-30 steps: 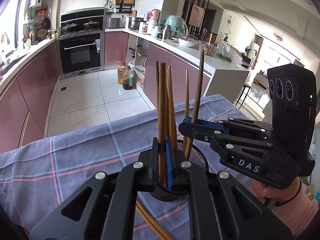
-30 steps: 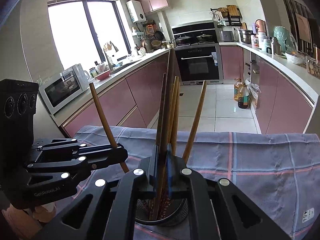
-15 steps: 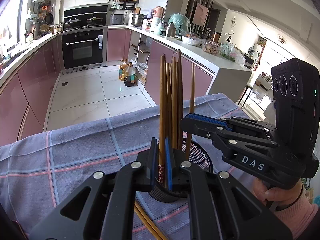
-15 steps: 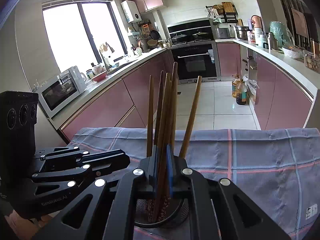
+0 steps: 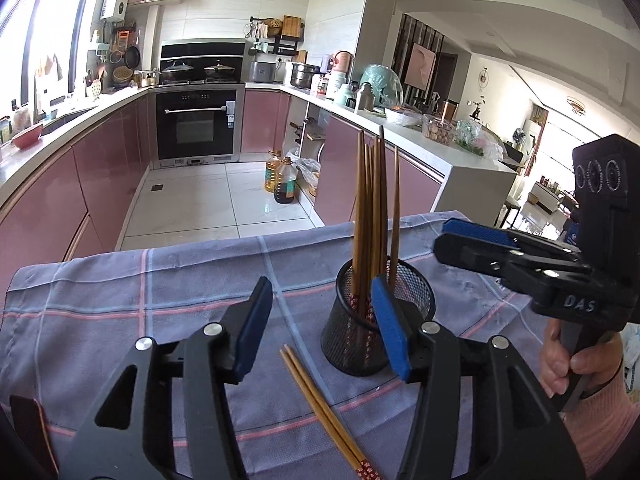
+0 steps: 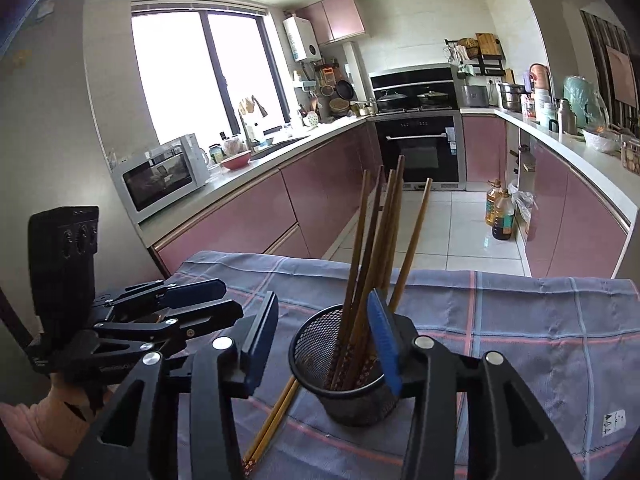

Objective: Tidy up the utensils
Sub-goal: 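Open both tools to release the chopsticks and withdraw from the mesh cup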

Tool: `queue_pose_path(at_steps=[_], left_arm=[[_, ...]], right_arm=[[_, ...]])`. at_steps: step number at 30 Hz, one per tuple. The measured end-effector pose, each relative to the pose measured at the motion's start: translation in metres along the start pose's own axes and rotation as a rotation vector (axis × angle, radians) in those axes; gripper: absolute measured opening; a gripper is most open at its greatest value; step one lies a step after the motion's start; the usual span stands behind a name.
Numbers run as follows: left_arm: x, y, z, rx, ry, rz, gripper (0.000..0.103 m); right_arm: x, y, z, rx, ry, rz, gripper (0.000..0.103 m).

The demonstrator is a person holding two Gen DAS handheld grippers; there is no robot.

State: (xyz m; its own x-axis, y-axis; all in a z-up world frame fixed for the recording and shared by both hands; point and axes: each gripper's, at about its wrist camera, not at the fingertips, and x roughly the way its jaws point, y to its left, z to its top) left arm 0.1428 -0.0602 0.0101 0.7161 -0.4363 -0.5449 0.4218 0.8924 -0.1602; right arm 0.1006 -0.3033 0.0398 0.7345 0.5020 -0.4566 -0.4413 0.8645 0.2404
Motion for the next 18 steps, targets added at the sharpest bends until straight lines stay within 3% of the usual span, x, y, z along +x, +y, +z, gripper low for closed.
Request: queue_pose_path(at_steps=[3,12,18], left_arm=[[-0.006,0.007,-0.021,-0.017,0.020,0.016,0.060],[0.020,0.014,-0.092,-0.074,0.221,0.032,0.060],[0.032,0.007,-0.117,-0.059,0.278,0.053,0.060]], right_arm=[[-0.013,0.010,-0.009,-0.021,-0.002,0.027,0.052],[-0.006,0.016,-0.058,0.004,0.108,0.044,0.060],[0.011,0.010,-0.088,0.073,0.189,0.035,0.060]])
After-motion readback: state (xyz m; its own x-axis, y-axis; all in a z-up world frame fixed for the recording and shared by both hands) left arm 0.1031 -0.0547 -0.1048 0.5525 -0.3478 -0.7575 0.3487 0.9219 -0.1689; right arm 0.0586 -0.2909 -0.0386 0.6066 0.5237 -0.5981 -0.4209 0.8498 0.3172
